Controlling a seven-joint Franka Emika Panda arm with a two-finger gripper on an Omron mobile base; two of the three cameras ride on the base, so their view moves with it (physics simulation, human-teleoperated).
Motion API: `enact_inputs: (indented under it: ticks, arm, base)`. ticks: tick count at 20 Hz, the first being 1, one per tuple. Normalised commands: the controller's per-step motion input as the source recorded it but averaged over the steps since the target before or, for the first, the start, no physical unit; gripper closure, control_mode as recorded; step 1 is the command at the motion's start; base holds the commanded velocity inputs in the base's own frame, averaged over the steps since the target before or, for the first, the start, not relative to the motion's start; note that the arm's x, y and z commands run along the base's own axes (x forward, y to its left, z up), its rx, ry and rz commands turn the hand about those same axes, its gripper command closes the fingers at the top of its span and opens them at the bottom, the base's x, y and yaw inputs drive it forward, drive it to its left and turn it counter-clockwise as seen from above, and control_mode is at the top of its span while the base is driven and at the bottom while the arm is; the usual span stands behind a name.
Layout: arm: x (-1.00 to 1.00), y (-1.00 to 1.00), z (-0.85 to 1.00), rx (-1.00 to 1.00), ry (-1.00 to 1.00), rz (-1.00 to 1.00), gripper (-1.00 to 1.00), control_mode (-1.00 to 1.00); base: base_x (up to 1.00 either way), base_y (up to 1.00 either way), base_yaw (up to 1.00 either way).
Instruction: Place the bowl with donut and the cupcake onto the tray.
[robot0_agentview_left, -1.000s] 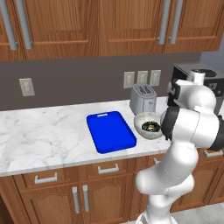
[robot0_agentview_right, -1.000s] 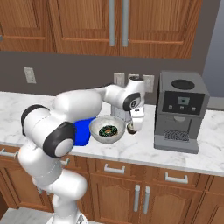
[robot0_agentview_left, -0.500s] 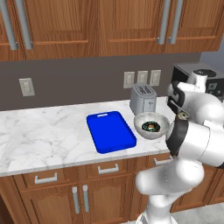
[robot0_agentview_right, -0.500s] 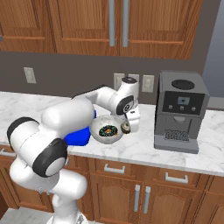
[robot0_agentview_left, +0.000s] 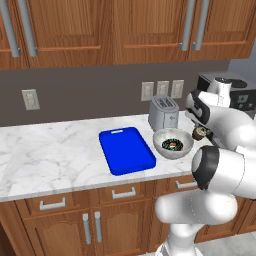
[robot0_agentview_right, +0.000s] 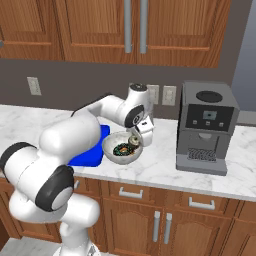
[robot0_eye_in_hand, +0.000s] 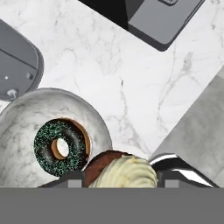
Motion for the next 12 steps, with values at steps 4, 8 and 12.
enact_inputs:
  ticks: [4, 8, 12]
  arm:
    - [0.0, 0.48, 0.02, 0.0, 0.0, 0.21, 1.0, -1.0]
    - [0.0, 0.56, 0.06, 0.0, 0.0, 0.2, 1.0, -1.0]
    - [0.0, 0.57, 0.09, 0.0, 0.0, 0.21, 1.0, -1.0]
  base:
    - [0.0, 0.0, 0.0]
    - [0.0, 0.0, 0.0]
    - [0.0, 0.0, 0.0]
